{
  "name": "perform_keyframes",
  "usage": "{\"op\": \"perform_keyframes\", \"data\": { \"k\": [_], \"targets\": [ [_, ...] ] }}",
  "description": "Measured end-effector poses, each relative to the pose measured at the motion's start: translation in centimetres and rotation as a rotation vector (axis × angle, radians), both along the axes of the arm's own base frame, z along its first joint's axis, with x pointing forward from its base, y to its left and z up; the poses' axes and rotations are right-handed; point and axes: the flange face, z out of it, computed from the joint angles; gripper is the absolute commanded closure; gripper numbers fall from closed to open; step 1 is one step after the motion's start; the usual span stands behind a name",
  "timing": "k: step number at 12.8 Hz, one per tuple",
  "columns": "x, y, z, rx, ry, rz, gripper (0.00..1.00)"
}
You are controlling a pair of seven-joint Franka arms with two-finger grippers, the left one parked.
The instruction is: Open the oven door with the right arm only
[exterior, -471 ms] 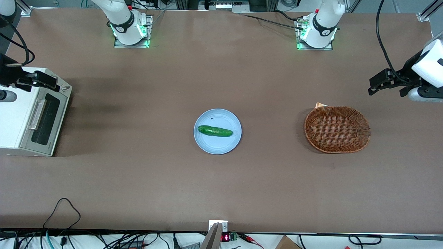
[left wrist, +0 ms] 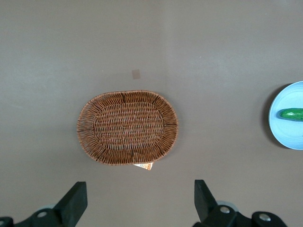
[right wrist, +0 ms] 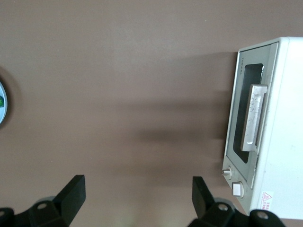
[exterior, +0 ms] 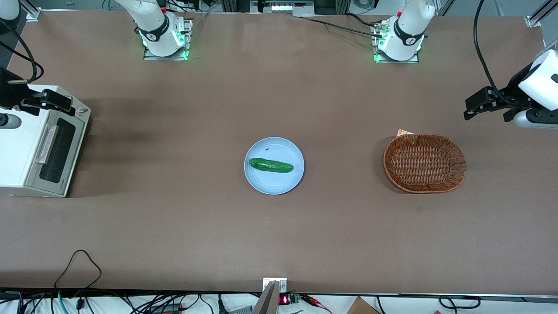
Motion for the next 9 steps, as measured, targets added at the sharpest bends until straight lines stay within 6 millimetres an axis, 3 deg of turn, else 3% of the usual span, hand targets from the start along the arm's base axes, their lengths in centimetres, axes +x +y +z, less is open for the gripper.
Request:
{"op": "perform_keyframes", "data": {
  "k": [9],
  "targets": [
    [0.02, 0.1, -0.03, 0.002, 0.0, 0.03, 0.0]
  ]
}}
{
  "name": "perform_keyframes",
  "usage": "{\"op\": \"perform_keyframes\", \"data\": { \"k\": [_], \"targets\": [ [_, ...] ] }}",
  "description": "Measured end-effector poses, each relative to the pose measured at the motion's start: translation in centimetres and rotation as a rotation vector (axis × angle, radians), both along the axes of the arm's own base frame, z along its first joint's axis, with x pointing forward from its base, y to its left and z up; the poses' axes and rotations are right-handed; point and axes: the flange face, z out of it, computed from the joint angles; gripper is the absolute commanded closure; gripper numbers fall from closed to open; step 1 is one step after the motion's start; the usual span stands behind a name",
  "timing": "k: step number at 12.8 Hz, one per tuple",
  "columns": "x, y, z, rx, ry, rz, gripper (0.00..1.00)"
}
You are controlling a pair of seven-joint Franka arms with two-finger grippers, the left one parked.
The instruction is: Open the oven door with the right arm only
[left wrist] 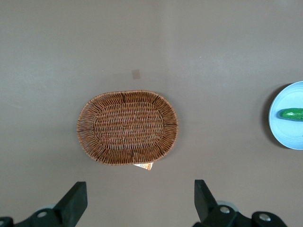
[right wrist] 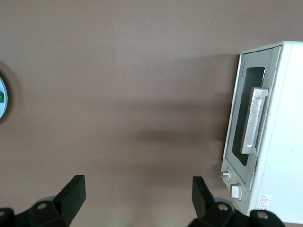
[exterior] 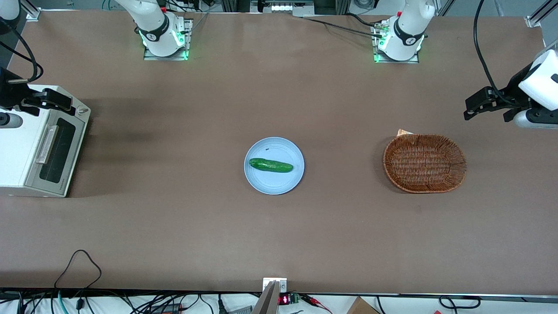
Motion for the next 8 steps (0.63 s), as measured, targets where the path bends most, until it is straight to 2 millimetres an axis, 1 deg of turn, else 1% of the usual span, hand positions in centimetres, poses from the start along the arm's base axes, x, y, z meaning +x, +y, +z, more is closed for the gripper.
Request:
{"op": "perform_keyframes", "data": {
  "k": [3, 4, 5, 6, 7, 8],
  "targets": [
    [0.05, 0.13, -0.11, 0.0, 0.002, 0.003, 0.0],
    [0.05, 0.13, -0.12, 0.0, 0.002, 0.003, 0.05],
    [0.05, 0.14, -0.12, 0.0, 0.002, 0.004, 0.32],
    [0.06, 0.17, -0.12, -0.001, 0.002, 0.005, 0.65],
    [0.06, 0.2, -0.12, -0.006, 0.002, 0.007, 0.87],
    [0.06, 0.14, -0.12, -0.018, 0.003, 0.01, 0.99]
  ]
}}
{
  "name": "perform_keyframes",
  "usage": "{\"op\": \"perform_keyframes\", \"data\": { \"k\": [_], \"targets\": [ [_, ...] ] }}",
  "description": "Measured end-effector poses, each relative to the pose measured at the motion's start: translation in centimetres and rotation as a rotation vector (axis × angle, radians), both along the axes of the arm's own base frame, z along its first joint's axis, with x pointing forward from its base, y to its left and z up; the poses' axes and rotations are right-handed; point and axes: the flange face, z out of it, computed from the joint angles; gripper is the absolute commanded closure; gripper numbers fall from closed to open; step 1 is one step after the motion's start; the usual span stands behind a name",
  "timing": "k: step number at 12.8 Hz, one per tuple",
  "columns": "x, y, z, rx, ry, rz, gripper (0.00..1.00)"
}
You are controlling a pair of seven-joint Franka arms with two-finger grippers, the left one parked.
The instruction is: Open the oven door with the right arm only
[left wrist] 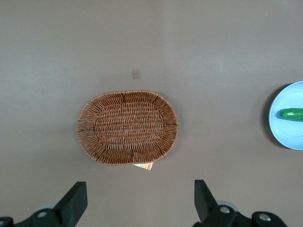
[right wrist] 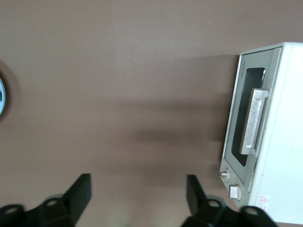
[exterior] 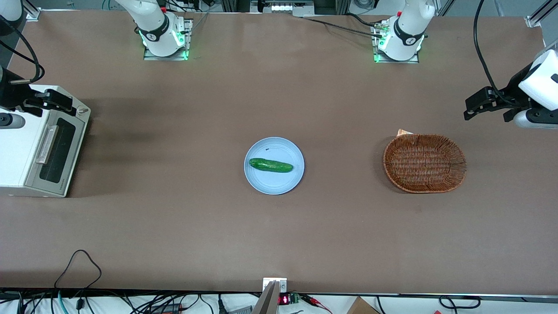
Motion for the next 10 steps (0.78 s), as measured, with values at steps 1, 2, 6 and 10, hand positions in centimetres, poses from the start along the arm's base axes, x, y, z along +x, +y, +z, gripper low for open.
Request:
{"op": "perform_keyframes", "data": {
  "k": [1, 2, 6, 10],
  "targets": [
    [-0.01, -0.11, 0.0, -0.012, 0.001, 0.002, 1.0],
    [-0.01, -0.17, 0.0, -0.019, 0.001, 0.003, 1.0],
    [-0.01, -0.12, 0.02, -0.021, 0.001, 0.004, 0.99],
    [0.02, 0.39, 0.05, -0.052, 0.002, 0.023, 1.0]
  ]
}}
